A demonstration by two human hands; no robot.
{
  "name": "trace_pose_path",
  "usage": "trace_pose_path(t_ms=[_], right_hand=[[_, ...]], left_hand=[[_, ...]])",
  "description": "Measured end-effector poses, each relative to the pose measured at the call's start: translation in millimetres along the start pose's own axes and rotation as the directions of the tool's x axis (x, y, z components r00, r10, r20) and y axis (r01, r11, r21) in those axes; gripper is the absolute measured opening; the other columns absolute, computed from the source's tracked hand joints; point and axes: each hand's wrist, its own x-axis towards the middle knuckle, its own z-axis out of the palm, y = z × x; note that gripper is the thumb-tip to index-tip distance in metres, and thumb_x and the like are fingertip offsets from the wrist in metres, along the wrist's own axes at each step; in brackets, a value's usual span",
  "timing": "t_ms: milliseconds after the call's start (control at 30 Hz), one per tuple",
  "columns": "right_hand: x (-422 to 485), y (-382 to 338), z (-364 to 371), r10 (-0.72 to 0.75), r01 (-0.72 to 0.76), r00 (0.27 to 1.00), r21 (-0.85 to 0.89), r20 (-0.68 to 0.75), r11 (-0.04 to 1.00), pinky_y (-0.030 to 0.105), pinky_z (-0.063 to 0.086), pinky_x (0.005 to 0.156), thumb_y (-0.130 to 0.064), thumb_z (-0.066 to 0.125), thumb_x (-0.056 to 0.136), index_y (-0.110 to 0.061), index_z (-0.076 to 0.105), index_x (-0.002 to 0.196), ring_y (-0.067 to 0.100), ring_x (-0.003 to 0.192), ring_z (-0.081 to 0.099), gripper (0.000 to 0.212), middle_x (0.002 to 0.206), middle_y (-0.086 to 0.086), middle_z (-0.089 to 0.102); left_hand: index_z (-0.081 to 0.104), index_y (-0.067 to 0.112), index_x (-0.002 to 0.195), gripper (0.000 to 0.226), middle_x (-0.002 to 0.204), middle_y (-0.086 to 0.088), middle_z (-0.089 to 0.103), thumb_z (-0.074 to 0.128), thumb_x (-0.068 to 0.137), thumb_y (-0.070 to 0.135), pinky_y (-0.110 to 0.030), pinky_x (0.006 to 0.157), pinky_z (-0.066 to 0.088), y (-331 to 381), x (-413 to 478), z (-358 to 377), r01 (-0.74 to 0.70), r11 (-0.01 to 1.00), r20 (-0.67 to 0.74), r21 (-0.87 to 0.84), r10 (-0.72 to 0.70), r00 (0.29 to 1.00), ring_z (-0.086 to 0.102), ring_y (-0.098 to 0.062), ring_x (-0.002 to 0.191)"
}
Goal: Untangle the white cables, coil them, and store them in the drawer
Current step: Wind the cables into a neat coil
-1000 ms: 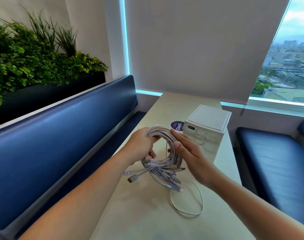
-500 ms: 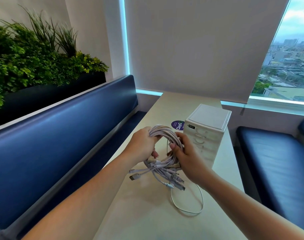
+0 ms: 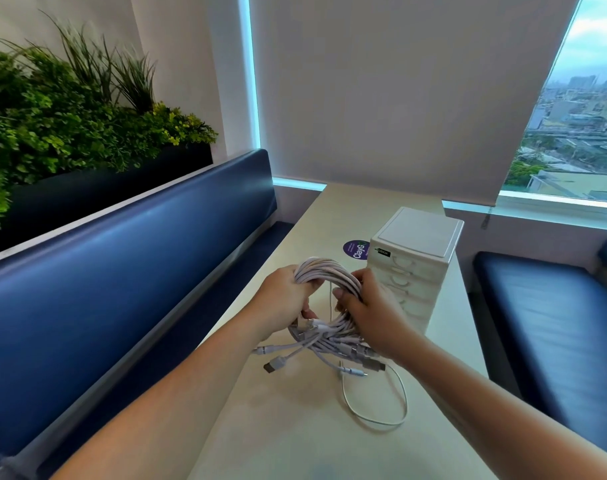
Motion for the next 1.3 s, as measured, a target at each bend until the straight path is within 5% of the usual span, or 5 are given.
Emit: trace_pose_path(t_ms=[533,867,1067,1167,1300], right_hand=[[4,2,0,0.109,-0.187,0.971,0.386,0.215,0.903,0.028,0.046,0.054,-0.018,0.054,0.096,-0.007,0.048,0.098,0.012,0.056,0.058,0.013,0.07,0.004,0.063],[10,-1,-20,-0.048,0.088,0.947,-0.112,0.317,0.99,0.02,0.038,0.055,-0.022,0.05,0.097,-0.014,0.044,0.093,0.011,0.063,0.047,0.011,0.073,-0.002,0.053],[8,-1,-21,-0.069,0.267,0.858,-0.328,0.51,0.906,0.035,0.044,0.074,-0.019,0.046,0.097,-0.018,0.042,0.102,0.024,0.083,0.055,0.007,0.092,0.005,0.059],[6,-7,-17,-0.067,0.363,0.793,-0.381,0.606,0.85,0.023,0.038,0.062,-0.018,0.045,0.097,-0.014,0.042,0.104,0.021,0.079,0.05,0.009,0.092,0.004,0.056],[6,-14,-15,-0.061,0.418,0.758,-0.412,0.649,0.809,0.022,0.033,0.057,-0.015,0.046,0.097,-0.007,0.042,0.108,0.019,0.077,0.046,0.013,0.091,0.003,0.053]], left_hand=[[0.06,0.019,0.098,0.019,0.058,0.003,0.051,0.055,0.098,0.037,-0.032,0.059,0.049,-10,-1,0,-0.031,0.999,0.01,0.011,0.031,0.999,0.067,-0.015,0.054],[0.06,0.013,0.084,0.01,0.061,-0.001,0.061,0.068,0.09,0.011,-0.024,0.067,0.054,-9,-8,-13,0.177,0.96,0.389,-0.217,-0.081,0.918,0.067,-0.016,0.071],[0.065,0.011,0.106,0.017,0.073,-0.002,0.065,0.068,0.09,0.013,-0.031,0.081,0.056,-3,-5,-21,0.202,0.979,0.573,-0.042,-0.142,0.807,0.065,-0.014,0.072],[0.064,0.01,0.106,0.018,0.077,-0.006,0.065,0.069,0.09,0.017,-0.043,0.097,0.05,0,-1,-19,0.193,0.977,0.617,0.089,-0.206,0.759,0.065,-0.014,0.069],[0.06,0.01,0.095,0.003,0.071,-0.002,0.064,0.061,0.093,0.009,-0.031,0.075,0.056,4,-4,-14,0.187,0.972,0.614,0.142,-0.235,0.753,0.065,-0.014,0.064]])
